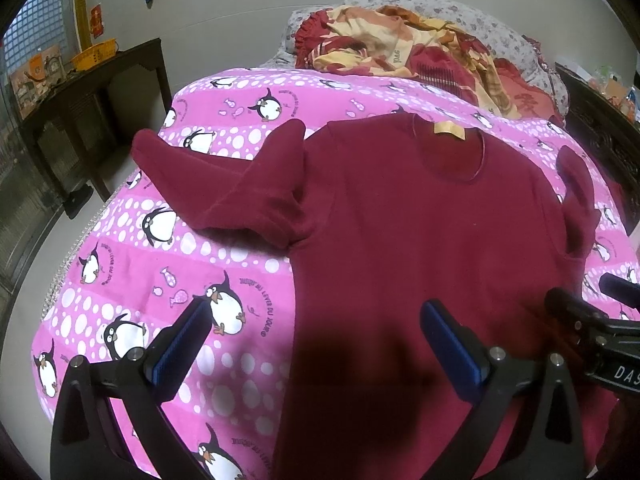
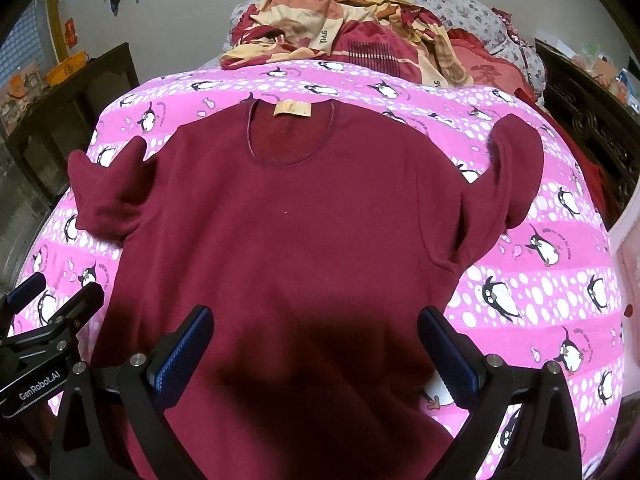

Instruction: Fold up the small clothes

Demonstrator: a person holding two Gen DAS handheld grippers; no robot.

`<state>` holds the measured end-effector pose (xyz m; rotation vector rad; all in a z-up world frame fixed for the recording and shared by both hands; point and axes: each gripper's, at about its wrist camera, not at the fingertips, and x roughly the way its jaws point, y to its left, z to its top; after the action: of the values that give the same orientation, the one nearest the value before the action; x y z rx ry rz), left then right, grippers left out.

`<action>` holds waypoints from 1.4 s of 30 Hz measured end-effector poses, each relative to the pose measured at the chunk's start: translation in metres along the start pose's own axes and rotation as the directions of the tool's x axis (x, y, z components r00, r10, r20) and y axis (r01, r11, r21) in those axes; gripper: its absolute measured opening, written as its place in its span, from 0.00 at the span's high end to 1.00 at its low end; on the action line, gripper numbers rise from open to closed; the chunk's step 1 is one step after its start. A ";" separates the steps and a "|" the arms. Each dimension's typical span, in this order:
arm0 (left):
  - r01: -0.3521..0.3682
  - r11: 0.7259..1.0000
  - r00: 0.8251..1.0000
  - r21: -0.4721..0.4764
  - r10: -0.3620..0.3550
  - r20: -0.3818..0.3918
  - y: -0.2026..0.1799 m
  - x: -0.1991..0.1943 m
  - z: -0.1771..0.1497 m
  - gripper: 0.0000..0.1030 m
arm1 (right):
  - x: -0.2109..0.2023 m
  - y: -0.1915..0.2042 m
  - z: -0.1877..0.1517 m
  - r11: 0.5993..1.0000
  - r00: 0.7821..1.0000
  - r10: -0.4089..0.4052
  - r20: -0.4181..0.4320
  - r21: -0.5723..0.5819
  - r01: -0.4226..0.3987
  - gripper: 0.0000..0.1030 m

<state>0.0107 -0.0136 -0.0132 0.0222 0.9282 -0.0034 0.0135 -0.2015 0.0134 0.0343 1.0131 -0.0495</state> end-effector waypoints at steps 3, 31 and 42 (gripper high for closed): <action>0.006 1.000 1.000 -0.003 -0.006 0.006 0.000 0.001 0.000 0.00 | 0.001 0.001 0.000 1.000 1.000 0.000 -0.005 -0.004 0.000 0.00; 0.005 0.999 0.999 -0.034 -0.004 0.035 0.015 0.009 0.008 0.00 | 0.016 0.018 0.010 0.999 1.000 -0.003 -0.030 -0.035 0.002 0.00; -0.010 0.999 1.000 -0.050 0.011 0.023 0.025 0.018 0.013 0.00 | 0.028 0.023 0.020 0.999 0.999 -0.009 -0.037 -0.031 0.008 0.00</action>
<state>0.0319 0.0111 -0.0192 -0.0190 0.9046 0.0295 0.0467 -0.1800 0.0008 0.0023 1.0513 -0.0412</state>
